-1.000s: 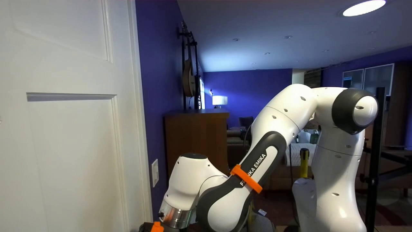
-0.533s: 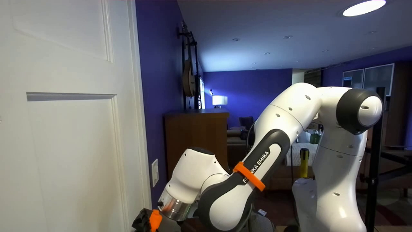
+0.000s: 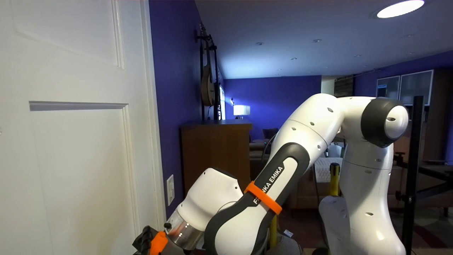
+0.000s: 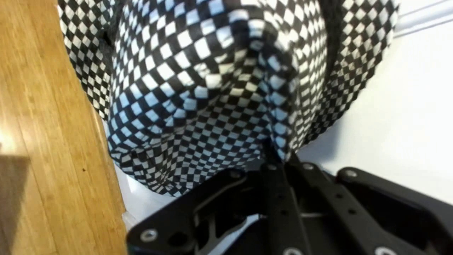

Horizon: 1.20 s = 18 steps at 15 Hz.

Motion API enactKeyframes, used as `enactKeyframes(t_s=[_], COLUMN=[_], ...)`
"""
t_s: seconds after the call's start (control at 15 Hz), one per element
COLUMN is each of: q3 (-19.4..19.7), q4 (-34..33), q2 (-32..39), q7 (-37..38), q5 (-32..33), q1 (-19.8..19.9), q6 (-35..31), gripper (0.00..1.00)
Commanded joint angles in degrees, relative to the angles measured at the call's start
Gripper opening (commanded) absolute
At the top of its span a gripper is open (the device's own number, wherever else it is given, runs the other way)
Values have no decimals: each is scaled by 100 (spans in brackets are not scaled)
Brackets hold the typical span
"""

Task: Take the hat off of the top of the cabinet and hang it on the door

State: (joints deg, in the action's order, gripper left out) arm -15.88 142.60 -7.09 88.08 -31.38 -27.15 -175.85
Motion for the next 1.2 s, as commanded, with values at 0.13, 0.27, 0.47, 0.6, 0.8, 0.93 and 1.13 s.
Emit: enactKeyframes(t_s=[0.13, 0.27, 0.47, 0.6, 0.8, 0.93, 1.13], q3=[102, 59, -7, -84, -173, -273, -308], q4=[-735, -896, -1175, -1392, -1592, -1552, -1537], q2=[813, 1023, 1293, 1457, 1630, 1689, 1768], q7=[-623, -729, -897, -1033, -1019, -693, -621], q5=[-891, -988, -1123, -1298, -1451, -1213, -1185], q1=[-371, -327, -244, -203, -155, -13, 53], q6=[-475, -552, -617, -624, -513, -495, -460], gripper=[1, 1, 1, 1, 1, 1, 1])
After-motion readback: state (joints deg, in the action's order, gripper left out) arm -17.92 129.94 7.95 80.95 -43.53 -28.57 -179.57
